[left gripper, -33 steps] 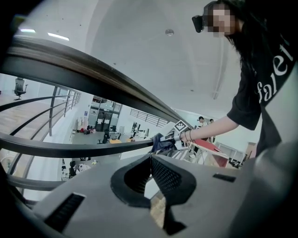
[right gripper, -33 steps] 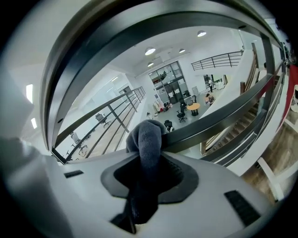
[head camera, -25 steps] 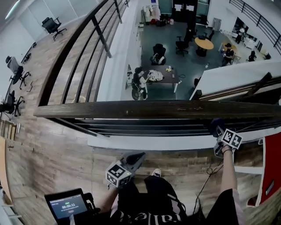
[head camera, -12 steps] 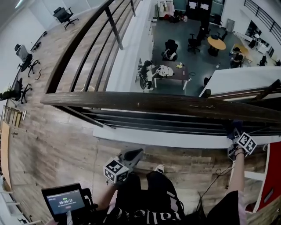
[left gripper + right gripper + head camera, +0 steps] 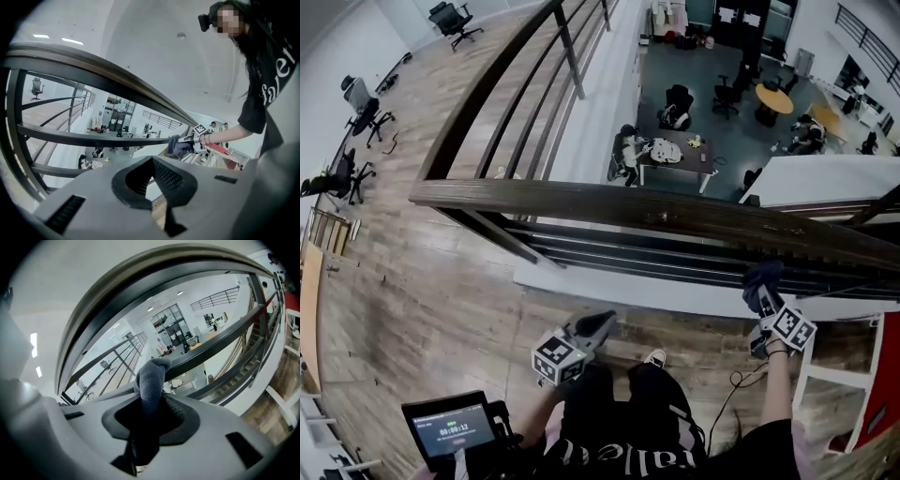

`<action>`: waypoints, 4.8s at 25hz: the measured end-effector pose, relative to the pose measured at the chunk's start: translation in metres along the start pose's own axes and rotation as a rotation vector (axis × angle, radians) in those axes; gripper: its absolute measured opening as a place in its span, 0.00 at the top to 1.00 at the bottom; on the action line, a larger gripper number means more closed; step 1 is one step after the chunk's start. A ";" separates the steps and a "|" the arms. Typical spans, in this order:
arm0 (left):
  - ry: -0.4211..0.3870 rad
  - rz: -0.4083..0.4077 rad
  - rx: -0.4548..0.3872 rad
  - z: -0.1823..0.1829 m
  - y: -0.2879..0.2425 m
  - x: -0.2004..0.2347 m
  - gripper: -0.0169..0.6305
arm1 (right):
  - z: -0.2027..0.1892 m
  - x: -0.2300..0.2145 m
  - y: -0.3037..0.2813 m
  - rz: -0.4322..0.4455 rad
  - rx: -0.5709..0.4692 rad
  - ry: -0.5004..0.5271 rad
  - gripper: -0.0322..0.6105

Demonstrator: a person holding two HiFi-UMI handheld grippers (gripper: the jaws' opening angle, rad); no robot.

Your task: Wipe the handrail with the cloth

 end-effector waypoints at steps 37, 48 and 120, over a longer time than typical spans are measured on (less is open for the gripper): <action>0.155 0.184 -0.045 -0.122 0.255 0.250 0.97 | -0.362 0.513 -0.342 0.408 0.530 0.388 0.80; 0.131 0.132 0.025 -0.140 0.222 0.226 0.97 | -0.325 0.424 -0.339 0.269 0.475 0.310 0.80; -0.064 -0.241 0.103 -0.054 -0.089 -0.048 0.97 | -0.108 -0.016 0.008 -0.073 0.126 0.069 0.80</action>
Point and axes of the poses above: the fingertips, and each gripper's own axes: y backward along the fingers, x to its left, z out of its top, the point moved 6 cm from there along y, backward along the fingers, and after that the axes turned 1 degree about -x, right-handed, at the moved point
